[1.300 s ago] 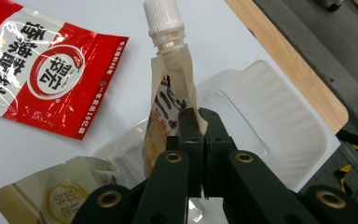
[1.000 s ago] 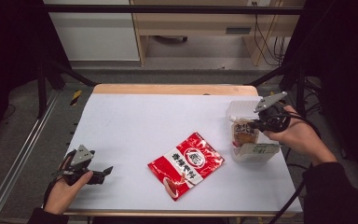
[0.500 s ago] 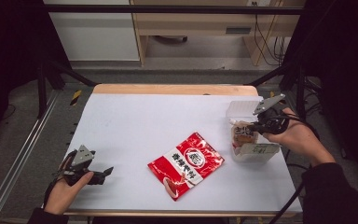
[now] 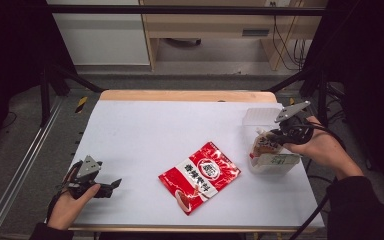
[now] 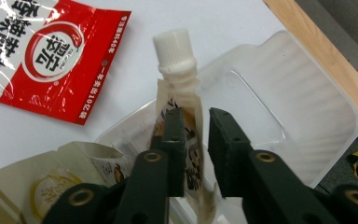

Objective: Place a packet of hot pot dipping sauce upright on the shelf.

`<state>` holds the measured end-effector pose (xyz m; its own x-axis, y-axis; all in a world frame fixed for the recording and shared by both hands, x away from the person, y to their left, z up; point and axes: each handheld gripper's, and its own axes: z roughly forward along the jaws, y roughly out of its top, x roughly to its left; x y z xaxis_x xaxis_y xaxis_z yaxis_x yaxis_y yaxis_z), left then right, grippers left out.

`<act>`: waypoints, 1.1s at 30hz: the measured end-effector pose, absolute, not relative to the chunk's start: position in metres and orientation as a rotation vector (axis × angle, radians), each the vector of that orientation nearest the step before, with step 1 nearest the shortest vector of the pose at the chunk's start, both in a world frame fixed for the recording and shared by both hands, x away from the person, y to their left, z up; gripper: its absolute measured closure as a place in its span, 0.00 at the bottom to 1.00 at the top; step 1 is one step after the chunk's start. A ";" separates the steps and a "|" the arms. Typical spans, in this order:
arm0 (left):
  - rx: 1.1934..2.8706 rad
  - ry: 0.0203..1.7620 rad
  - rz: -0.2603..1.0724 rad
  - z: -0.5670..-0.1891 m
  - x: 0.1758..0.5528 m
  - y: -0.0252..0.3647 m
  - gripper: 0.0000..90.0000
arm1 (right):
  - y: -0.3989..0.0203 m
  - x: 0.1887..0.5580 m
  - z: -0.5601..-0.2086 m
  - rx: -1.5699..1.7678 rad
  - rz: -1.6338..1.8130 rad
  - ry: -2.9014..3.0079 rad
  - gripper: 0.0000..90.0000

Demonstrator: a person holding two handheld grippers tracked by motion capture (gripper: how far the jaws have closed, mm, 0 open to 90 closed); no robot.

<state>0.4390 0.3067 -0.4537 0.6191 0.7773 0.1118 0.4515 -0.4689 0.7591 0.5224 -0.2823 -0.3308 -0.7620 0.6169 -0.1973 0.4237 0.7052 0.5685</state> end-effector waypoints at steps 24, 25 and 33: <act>2.142 0.947 0.594 -0.454 0.439 0.305 0.07 | -0.214 0.450 -0.286 0.733 0.814 2.325 0.16; 2.141 0.947 0.594 -0.454 0.438 0.305 0.07 | -0.209 0.445 -0.286 0.730 0.828 2.317 0.16; 2.148 0.943 0.591 -0.454 0.438 0.304 0.07 | -0.170 0.415 -0.310 0.668 0.845 2.346 0.20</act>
<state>0.4377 0.3040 -0.4539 0.6297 0.7672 0.1218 0.4439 -0.4841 0.7540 0.4149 -0.1703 -0.3105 -0.7233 0.6084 -0.3265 0.2604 0.6783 0.6871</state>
